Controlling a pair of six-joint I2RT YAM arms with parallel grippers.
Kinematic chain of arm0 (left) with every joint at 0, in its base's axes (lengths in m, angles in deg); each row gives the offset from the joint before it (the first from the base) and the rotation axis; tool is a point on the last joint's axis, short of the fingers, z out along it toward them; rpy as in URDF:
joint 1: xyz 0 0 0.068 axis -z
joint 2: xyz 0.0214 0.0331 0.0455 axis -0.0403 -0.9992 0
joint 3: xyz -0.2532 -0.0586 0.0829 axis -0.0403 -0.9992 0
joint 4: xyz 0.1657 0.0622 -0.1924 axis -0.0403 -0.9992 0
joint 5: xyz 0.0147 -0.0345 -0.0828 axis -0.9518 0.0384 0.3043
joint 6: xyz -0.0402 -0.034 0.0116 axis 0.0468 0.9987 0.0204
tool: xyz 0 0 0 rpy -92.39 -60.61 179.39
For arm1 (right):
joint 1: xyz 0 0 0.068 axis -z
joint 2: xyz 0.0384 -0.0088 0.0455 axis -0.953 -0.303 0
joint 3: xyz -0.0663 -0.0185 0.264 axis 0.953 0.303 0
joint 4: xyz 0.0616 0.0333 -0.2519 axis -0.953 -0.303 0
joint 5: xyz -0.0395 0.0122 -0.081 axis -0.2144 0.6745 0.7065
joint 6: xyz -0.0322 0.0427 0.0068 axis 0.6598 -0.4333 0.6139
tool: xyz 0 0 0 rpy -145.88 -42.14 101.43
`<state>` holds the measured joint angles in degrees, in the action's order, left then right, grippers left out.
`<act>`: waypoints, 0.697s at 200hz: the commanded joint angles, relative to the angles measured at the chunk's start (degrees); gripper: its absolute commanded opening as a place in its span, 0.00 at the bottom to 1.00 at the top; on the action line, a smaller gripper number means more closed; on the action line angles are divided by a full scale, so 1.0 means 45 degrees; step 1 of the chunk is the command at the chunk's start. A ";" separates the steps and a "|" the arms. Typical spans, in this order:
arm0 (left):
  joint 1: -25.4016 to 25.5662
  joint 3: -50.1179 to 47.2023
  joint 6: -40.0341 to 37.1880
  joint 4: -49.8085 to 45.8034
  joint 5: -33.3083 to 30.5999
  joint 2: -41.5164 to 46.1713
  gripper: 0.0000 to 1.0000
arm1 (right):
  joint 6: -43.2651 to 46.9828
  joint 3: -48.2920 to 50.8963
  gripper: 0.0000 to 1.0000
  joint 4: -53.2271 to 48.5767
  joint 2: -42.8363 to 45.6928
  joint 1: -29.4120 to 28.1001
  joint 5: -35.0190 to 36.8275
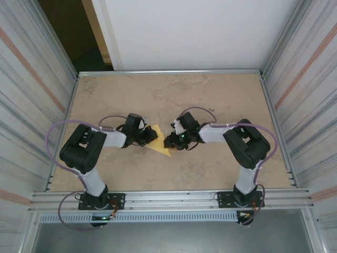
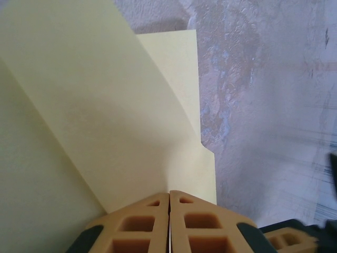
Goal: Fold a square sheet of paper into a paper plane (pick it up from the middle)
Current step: Fourth fold the wing at the center of the table.
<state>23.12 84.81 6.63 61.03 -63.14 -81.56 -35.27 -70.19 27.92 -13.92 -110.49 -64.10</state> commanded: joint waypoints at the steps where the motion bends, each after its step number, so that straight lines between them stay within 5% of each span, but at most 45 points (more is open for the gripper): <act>1: -0.0145 -0.0308 -0.0033 -0.0405 -0.0324 -0.0225 0.10 | -0.0335 0.0242 0.36 0.0139 0.1074 0.0307 0.1036; 139: -0.0154 -0.0367 -0.0038 -0.0061 -0.0130 -0.0209 0.11 | 0.0280 -0.0980 0.26 -0.0428 -0.0743 0.0041 0.0311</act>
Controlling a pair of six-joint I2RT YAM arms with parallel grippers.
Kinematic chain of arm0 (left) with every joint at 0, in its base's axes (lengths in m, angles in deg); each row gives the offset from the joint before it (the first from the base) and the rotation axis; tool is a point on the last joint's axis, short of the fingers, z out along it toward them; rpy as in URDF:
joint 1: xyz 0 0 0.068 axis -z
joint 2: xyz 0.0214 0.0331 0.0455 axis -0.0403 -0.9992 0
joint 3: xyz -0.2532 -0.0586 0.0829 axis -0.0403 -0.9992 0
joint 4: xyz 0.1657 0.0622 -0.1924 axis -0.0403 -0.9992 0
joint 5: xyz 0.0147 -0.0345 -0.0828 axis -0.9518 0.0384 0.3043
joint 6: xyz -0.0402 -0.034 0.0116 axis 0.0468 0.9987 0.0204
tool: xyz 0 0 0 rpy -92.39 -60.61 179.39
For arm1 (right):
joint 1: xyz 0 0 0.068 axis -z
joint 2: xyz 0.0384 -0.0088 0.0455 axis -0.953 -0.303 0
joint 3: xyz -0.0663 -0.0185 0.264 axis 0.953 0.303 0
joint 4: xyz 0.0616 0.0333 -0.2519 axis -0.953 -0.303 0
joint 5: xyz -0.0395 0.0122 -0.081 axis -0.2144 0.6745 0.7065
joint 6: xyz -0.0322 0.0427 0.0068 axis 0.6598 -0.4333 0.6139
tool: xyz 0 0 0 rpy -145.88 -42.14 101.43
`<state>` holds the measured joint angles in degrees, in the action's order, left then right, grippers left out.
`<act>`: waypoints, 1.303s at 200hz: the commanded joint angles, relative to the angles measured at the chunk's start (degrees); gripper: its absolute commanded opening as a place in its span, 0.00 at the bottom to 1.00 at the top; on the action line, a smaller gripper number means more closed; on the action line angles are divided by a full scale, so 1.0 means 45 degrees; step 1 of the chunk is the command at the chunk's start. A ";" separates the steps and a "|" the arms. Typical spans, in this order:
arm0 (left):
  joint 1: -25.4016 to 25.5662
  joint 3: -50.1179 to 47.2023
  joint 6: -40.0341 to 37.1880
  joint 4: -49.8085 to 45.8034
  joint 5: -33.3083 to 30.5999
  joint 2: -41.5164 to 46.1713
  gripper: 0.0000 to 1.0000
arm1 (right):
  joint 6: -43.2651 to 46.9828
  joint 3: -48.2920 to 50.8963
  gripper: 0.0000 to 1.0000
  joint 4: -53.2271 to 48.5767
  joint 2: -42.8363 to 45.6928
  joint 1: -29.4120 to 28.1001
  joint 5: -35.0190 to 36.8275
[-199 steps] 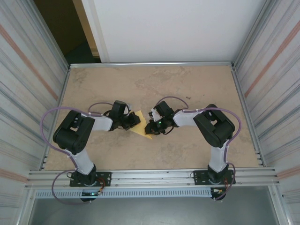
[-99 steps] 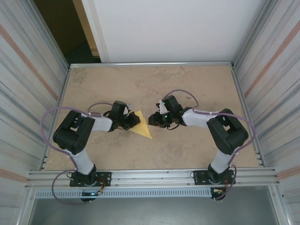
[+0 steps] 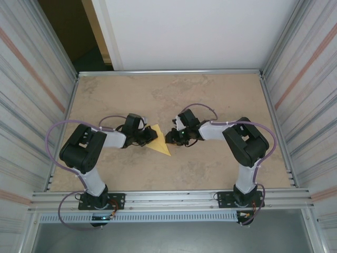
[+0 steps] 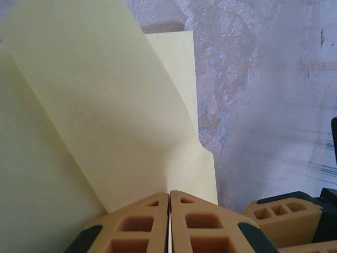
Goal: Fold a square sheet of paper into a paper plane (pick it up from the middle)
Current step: Fourth fold the wing at the center of the table.
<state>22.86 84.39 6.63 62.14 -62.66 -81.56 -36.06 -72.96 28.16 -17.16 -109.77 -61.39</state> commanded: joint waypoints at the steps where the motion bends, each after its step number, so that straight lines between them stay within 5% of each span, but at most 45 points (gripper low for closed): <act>1: -0.0100 -0.0274 -0.0035 -0.0309 -0.0236 -0.0201 0.11 | 0.0478 -0.0370 0.26 -0.0508 -0.0029 -0.0122 -0.0283; 139: -0.0213 -0.0342 -0.0030 0.0101 0.0122 0.0168 0.15 | 0.0774 -0.0718 0.11 -0.0333 -0.1058 -0.0239 -0.1458; 196: -0.0204 -0.0755 -0.0035 0.0728 0.0355 0.1320 0.22 | 0.0735 -0.0730 0.12 -0.0379 -0.1360 -0.0242 -0.1407; 260: 0.0056 -0.0154 -0.0147 0.0921 0.1198 0.0311 0.24 | 0.0755 -0.0783 0.14 -0.0554 -0.1557 -0.0222 -0.1216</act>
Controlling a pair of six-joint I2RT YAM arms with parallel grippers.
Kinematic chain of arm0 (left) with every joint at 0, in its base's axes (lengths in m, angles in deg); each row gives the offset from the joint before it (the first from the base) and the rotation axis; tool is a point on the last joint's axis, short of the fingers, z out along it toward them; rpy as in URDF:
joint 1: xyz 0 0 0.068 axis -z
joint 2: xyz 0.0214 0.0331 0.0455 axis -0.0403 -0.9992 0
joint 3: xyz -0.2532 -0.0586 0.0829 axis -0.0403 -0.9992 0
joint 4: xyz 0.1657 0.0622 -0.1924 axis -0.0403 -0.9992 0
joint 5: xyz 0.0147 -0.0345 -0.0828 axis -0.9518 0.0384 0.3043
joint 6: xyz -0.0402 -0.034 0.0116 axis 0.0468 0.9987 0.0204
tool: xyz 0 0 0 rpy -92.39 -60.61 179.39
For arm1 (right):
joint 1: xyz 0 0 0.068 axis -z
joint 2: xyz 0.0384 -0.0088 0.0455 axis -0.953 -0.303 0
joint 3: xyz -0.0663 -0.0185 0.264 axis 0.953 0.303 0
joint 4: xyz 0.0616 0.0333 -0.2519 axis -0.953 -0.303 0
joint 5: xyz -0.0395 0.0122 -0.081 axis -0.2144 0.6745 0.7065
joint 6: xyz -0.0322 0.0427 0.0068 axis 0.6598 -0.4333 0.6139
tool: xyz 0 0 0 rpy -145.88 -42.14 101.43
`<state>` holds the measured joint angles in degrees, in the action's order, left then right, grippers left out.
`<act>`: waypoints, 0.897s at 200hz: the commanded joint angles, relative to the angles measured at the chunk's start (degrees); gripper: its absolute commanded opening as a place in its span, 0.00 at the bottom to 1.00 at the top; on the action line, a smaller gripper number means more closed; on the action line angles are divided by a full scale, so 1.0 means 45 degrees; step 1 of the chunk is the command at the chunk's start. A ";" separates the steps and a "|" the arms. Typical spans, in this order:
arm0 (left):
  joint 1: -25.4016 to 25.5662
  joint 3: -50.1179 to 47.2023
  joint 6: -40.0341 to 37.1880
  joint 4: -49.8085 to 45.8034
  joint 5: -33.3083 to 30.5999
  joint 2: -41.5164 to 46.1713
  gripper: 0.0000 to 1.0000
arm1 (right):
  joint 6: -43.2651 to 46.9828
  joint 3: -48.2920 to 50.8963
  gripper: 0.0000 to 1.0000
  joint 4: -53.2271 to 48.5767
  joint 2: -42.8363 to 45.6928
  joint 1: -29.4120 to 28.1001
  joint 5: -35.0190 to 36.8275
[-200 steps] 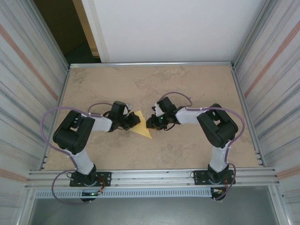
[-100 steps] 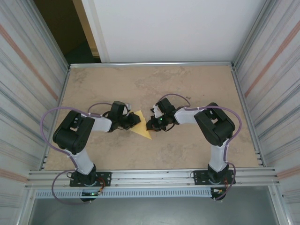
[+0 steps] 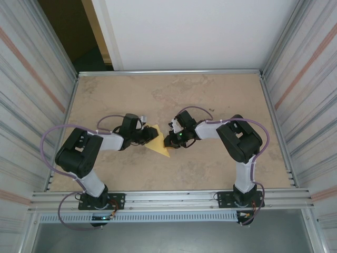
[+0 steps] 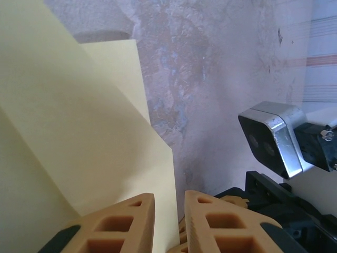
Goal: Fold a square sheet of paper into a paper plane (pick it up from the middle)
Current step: Fourth fold the wing at the center of the table.
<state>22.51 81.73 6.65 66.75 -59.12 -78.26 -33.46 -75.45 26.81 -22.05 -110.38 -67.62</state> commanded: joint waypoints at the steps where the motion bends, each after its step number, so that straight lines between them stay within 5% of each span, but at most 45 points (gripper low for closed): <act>1: 0.0141 0.0457 -0.0163 -0.0143 0.0407 -0.0430 0.24 | 0.0177 -0.0231 0.14 -0.0263 -0.0460 -0.0086 0.0180; 69: 0.0081 0.0489 -0.0085 -0.1921 -0.1204 -0.0729 0.15 | 0.0157 -0.0232 0.17 -0.0536 -0.0350 -0.0064 0.0496; 126: -0.0026 0.0103 0.0041 -0.1511 -0.1359 -0.1026 0.13 | 0.0285 0.0331 0.34 -0.0808 0.1764 0.0110 0.1542; 179: -0.0110 -0.0073 0.0119 -0.1223 -0.1446 -0.1143 0.12 | 0.1088 -0.0169 0.18 -0.1406 0.1655 -0.0783 0.1407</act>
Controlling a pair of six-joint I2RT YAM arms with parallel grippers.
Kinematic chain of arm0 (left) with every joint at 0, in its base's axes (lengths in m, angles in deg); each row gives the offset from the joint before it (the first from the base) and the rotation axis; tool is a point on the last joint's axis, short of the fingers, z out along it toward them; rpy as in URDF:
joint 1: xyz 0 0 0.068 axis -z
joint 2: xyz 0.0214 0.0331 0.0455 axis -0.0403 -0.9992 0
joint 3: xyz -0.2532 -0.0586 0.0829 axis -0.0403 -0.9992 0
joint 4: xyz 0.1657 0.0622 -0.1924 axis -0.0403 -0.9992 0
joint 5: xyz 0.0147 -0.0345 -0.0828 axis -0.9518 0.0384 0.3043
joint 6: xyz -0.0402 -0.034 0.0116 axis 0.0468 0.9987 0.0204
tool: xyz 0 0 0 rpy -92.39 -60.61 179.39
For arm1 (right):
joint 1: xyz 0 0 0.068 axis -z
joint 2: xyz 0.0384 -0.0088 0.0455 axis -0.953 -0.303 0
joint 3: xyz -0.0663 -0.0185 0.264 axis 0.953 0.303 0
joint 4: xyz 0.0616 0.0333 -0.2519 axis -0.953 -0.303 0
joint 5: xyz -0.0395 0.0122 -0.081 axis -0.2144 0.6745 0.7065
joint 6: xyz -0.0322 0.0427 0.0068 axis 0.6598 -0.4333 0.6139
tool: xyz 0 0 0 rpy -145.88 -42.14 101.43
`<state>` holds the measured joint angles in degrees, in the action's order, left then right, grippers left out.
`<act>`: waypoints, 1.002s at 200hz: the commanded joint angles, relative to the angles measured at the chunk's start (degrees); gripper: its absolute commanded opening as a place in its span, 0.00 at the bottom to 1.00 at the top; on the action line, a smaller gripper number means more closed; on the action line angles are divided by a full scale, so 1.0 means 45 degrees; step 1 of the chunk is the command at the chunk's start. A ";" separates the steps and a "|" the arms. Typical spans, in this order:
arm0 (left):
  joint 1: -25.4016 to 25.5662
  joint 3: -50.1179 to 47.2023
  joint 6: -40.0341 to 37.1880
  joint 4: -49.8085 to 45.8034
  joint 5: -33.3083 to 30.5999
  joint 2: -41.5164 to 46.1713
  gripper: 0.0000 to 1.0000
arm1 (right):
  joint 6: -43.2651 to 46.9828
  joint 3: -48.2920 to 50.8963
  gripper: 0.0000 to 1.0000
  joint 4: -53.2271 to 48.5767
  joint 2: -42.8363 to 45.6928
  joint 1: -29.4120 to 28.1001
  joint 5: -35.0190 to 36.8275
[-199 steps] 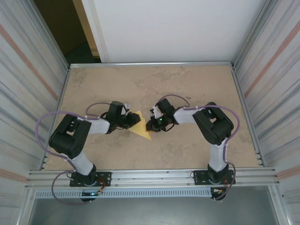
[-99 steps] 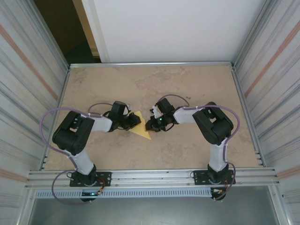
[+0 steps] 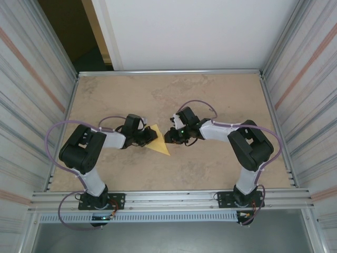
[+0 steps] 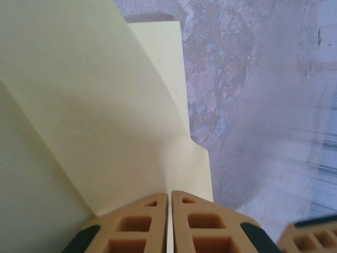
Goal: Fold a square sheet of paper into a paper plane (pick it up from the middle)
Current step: Fourth fold the wing at the center of the table.
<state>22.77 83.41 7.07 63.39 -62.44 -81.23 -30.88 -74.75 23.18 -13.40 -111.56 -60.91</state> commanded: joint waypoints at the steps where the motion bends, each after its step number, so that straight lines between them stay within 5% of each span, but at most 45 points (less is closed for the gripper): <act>1: -0.0166 -0.0446 0.0027 -0.0471 -0.0711 -0.0482 0.12 | 0.0518 -0.0317 0.18 -0.0599 -0.0286 -0.0534 -0.0096; 200: -0.0324 -0.0492 -0.0051 -0.0705 -0.0784 -0.0690 0.11 | 0.1523 -0.0021 0.13 -0.1250 -0.1242 -0.0289 -0.0974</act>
<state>22.38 82.93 7.50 64.72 -62.27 -81.47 -26.31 -75.65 20.36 -19.04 -113.20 -64.38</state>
